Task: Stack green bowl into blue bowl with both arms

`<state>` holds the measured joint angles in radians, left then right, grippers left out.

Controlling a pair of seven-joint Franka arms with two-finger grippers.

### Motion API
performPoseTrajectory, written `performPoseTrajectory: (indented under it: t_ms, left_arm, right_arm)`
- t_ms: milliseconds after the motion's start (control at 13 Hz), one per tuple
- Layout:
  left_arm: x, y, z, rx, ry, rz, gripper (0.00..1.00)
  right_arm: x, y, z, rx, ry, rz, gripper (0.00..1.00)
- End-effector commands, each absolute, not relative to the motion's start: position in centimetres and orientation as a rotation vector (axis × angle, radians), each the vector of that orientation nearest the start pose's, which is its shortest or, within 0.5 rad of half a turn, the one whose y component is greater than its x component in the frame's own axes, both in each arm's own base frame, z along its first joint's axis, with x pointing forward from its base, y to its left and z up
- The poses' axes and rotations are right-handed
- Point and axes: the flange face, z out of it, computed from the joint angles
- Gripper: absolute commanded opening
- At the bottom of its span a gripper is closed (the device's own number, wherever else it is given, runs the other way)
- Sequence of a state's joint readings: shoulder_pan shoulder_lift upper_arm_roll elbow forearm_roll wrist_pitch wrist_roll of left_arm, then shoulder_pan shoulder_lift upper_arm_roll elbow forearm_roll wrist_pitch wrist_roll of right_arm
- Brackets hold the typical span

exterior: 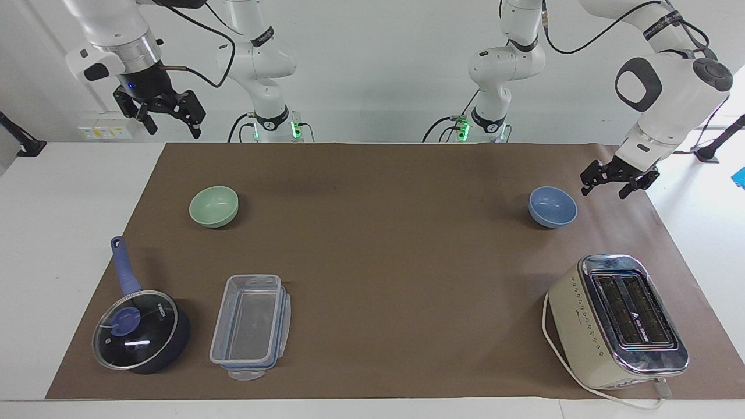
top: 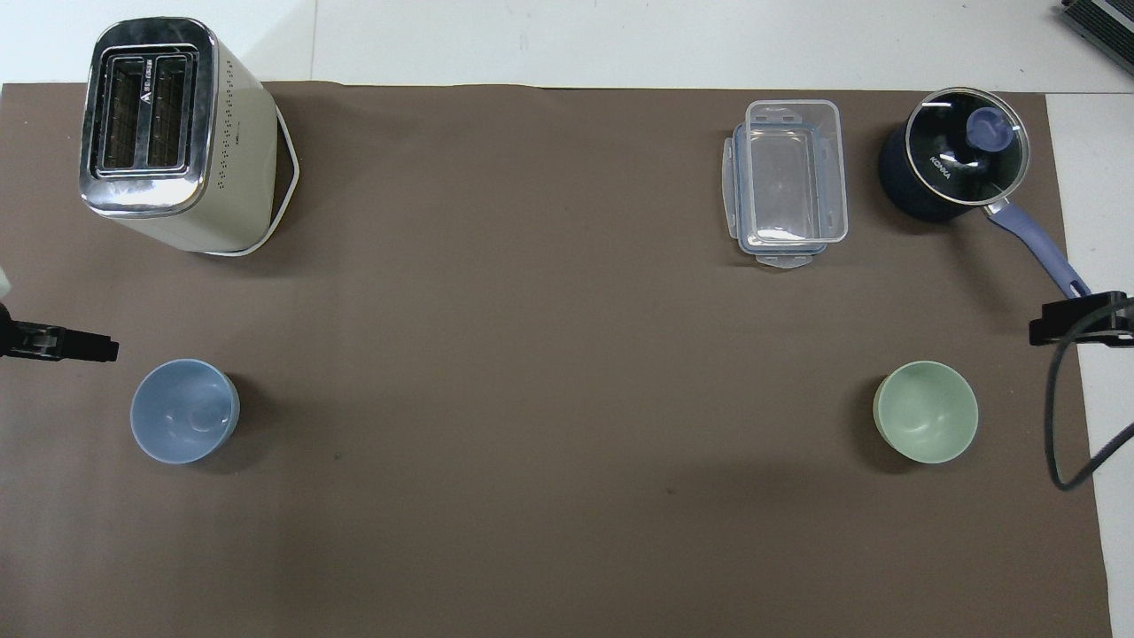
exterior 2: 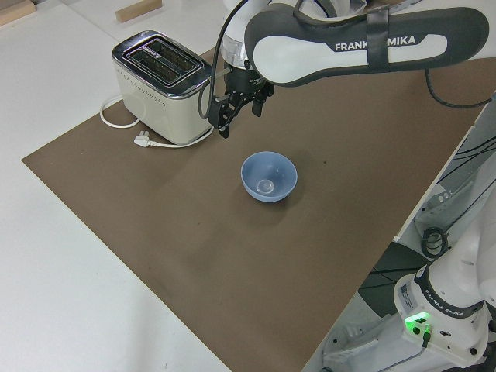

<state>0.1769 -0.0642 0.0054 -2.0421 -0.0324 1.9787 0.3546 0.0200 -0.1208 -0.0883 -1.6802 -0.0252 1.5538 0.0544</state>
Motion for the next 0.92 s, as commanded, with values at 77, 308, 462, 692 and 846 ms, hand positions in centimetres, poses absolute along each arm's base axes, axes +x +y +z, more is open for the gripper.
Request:
performPoseTrajectory:
  t_ms: [77, 308, 462, 692, 846]
  left_arm:
    - [51.1, 10.9, 44.6, -3.209, 0.271, -0.044, 1.0]
    - [50.3, 12.6, 40.8, -3.255, 0.272, -0.028, 1.0]
    - [50.3, 14.5, 38.6, -3.257, 0.254, -0.022, 0.98]
    - [50.7, 14.4, 36.0, -3.276, 0.23, -0.014, 0.82]
    - [50.3, 14.2, 34.3, -3.295, 0.196, -0.032, 0.69]
  right_arm:
    - [51.0, -4.5, 58.3, -3.159, 0.101, 0.024, 1.0]
    - [51.3, -5.1, 52.8, -3.16, 0.031, 0.01, 1.0]
    - [51.2, -5.1, 49.4, -3.16, 0.012, 0.013, 1.0]
    - [51.1, -7.1, 44.4, -3.16, -0.044, 0.029, 1.0]
    - [50.3, -9.6, 41.6, -3.161, -0.082, 0.01, 1.0]
